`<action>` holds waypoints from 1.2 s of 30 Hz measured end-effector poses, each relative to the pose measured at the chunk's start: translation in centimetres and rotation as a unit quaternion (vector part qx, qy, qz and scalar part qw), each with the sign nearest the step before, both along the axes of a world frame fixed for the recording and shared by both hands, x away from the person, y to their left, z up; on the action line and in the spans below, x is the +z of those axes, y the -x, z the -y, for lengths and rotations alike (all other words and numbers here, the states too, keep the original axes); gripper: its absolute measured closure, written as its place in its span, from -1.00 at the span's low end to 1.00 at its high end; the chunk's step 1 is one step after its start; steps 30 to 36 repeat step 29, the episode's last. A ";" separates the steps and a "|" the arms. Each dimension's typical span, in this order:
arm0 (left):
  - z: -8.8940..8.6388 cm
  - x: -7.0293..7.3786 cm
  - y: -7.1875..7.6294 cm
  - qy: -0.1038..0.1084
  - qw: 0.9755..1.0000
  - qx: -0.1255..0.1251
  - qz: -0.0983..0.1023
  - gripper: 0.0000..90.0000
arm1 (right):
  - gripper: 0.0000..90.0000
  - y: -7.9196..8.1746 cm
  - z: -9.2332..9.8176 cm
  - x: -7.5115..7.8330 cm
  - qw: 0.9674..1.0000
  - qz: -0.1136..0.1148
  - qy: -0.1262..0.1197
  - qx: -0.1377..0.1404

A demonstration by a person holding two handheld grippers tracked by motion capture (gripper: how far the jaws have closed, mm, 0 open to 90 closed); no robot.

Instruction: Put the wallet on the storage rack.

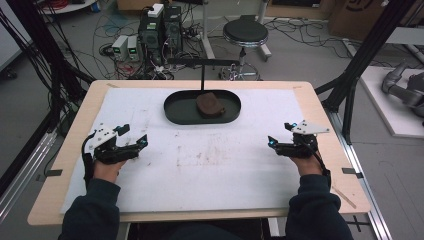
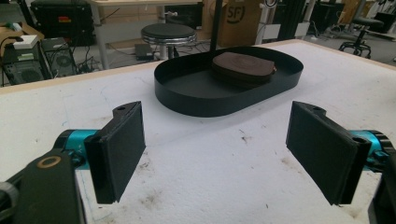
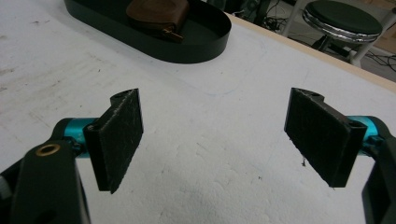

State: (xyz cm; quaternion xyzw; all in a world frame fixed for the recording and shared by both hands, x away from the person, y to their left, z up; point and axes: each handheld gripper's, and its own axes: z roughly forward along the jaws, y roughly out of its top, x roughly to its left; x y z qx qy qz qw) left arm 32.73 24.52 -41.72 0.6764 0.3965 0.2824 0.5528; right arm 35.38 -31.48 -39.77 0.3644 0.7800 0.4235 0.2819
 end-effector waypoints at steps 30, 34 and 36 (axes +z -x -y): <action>-0.1 -0.2 -0.1 -0.004 1.000 -0.001 -0.003 -0.56 | -0.56 -0.5 0.0 -0.9 1.000 -0.016 0.017 -0.013; -0.1 -0.2 -0.1 -0.004 1.000 -0.001 -0.003 -0.56 | -0.56 -0.5 0.0 -0.9 1.000 -0.016 0.017 -0.013; -0.1 -0.2 -0.1 -0.004 1.000 -0.001 -0.003 -0.56 | -0.56 -0.5 0.0 -0.9 1.000 -0.016 0.017 -0.013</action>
